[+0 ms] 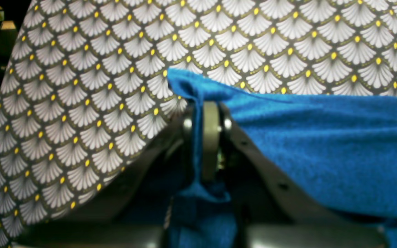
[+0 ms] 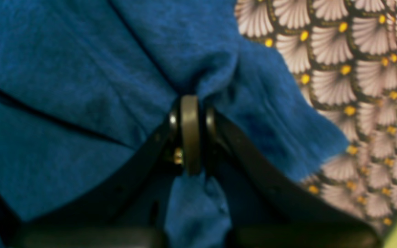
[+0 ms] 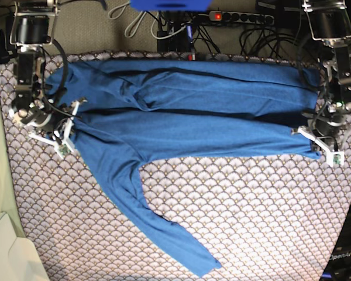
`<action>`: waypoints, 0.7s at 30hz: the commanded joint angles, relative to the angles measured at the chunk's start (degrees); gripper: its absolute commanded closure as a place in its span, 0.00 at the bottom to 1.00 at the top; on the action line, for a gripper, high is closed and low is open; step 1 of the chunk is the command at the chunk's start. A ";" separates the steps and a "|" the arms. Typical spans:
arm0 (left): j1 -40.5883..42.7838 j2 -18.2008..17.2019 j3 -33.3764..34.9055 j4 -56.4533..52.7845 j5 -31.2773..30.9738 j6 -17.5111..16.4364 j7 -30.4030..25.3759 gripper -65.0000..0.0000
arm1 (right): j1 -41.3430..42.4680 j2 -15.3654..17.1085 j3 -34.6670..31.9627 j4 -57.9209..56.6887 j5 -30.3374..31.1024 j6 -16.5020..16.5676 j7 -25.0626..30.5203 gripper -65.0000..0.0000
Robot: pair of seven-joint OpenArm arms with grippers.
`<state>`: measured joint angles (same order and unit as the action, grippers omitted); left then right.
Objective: Fold the T-shirt properly
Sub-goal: 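Lower the folded edge onto the shirt with both grippers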
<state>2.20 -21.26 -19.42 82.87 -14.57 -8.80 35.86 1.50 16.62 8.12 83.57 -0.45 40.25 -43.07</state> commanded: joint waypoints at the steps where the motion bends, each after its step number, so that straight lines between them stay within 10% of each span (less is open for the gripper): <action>1: -0.92 -1.03 -0.40 1.04 -0.07 0.23 -1.26 1.00 | 0.04 1.62 0.54 2.45 0.32 -0.25 0.74 1.00; 21: 2.07 -1.47 -0.49 1.57 -0.07 0.23 -1.09 1.00 | -10.33 1.80 6.08 18.54 0.40 -0.25 0.30 1.00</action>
<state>4.75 -21.74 -19.62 83.48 -14.63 -8.86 35.75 -9.21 17.47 13.76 101.10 -0.01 40.25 -43.48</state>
